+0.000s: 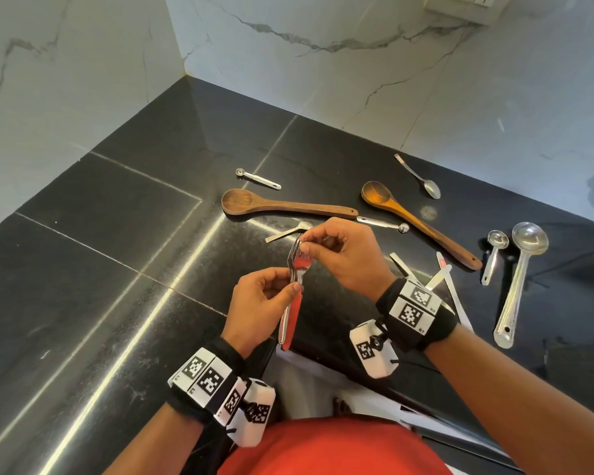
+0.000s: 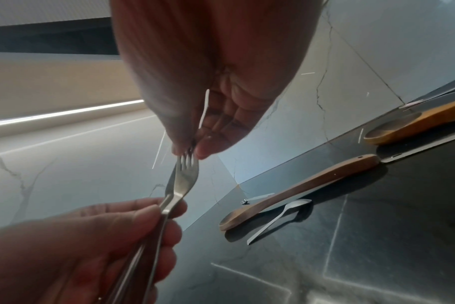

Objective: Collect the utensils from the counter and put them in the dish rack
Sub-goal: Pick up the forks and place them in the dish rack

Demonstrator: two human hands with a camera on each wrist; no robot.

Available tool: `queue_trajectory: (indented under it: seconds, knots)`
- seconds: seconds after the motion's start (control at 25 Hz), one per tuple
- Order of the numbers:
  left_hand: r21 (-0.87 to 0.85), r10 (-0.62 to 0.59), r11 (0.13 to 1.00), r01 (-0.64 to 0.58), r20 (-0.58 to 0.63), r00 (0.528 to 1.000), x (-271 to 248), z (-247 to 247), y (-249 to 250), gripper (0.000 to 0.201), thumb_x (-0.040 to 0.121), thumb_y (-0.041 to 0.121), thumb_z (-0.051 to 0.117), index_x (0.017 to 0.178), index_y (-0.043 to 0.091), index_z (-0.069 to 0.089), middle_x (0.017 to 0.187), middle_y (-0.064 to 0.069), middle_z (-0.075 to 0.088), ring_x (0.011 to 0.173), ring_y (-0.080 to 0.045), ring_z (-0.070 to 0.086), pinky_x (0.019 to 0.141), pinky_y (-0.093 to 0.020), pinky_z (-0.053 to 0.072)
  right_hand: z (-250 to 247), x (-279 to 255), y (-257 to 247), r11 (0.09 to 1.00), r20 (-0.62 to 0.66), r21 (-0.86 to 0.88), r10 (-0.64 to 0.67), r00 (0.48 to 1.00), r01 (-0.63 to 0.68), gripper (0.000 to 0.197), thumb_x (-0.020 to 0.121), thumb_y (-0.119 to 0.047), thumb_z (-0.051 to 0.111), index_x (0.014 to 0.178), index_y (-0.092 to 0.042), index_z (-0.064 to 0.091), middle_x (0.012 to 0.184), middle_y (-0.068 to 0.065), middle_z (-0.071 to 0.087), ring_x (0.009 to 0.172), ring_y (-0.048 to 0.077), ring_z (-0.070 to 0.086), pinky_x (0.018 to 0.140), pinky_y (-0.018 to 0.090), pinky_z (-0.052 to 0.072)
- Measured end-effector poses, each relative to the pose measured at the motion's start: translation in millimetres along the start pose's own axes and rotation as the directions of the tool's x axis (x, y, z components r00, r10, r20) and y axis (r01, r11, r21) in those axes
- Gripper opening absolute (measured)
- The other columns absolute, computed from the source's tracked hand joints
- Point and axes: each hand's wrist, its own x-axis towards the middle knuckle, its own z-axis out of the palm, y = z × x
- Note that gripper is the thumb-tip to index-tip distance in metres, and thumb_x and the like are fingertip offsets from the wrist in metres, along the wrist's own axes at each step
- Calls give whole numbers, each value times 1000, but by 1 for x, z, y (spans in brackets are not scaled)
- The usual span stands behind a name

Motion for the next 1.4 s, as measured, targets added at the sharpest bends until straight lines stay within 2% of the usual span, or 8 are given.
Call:
queue_trajectory:
  seconds: [0.28,0.48,0.68,0.8,0.92,1.12,1.28,1.4]
  knots:
    - [-104,-86,991,85,-9,996,6,14,2,17,87,7,72,101,16,76,89,-5,79,85,-21,77,84,-41,61,4,-9,2,980,-77,86,185,980,-179,43,87,-20,75,127,-20,61,86,-6,65,71,12,67,66,26,60]
    - [-127,-64,989,70,51,997,9,22,7,18,89,6,69,101,18,75,92,-5,79,85,-19,77,82,-36,62,9,-22,9,941,-20,222,265,964,-254,19,96,-20,64,112,-16,72,92,-6,74,80,5,70,71,18,55]
    - [-134,-62,988,83,158,986,11,33,11,19,90,6,67,105,14,75,97,-6,79,91,-18,76,89,-41,60,0,-34,14,865,-73,413,343,937,-285,17,95,-12,64,105,-5,75,95,5,77,85,8,72,76,18,54]
    - [-12,16,1000,-15,129,992,13,39,9,18,89,17,71,107,18,76,97,0,79,92,-13,75,89,-43,60,-10,-47,21,892,-128,385,307,943,-238,16,92,-9,68,106,-5,75,92,3,77,85,10,74,77,22,57]
    - [42,102,993,-106,92,991,18,48,16,28,87,23,74,114,20,72,97,1,77,93,-11,73,87,-37,59,-25,-67,30,923,-144,306,287,947,-233,17,90,-14,71,106,-10,76,92,4,78,86,18,75,80,40,61]
    - [101,272,945,-310,281,921,15,80,38,27,87,16,74,114,15,73,97,2,76,90,-5,73,82,-21,58,-56,-104,36,979,-64,-2,201,977,-202,9,90,-23,73,93,-16,78,77,-5,72,70,11,66,65,26,54]
    - [179,396,855,-487,381,836,11,124,52,15,86,10,74,100,14,77,90,4,76,84,-3,72,78,-26,60,-92,-138,43,977,-99,-29,209,973,-213,13,89,-27,73,92,-16,79,76,-4,73,69,11,68,67,33,57]
    - [160,415,848,-505,391,821,2,163,63,14,86,8,73,99,11,77,88,2,77,82,-6,73,76,-32,61,-121,-166,44,970,-181,88,238,954,-226,17,87,-26,74,100,-16,79,85,-3,77,79,11,72,76,35,60]
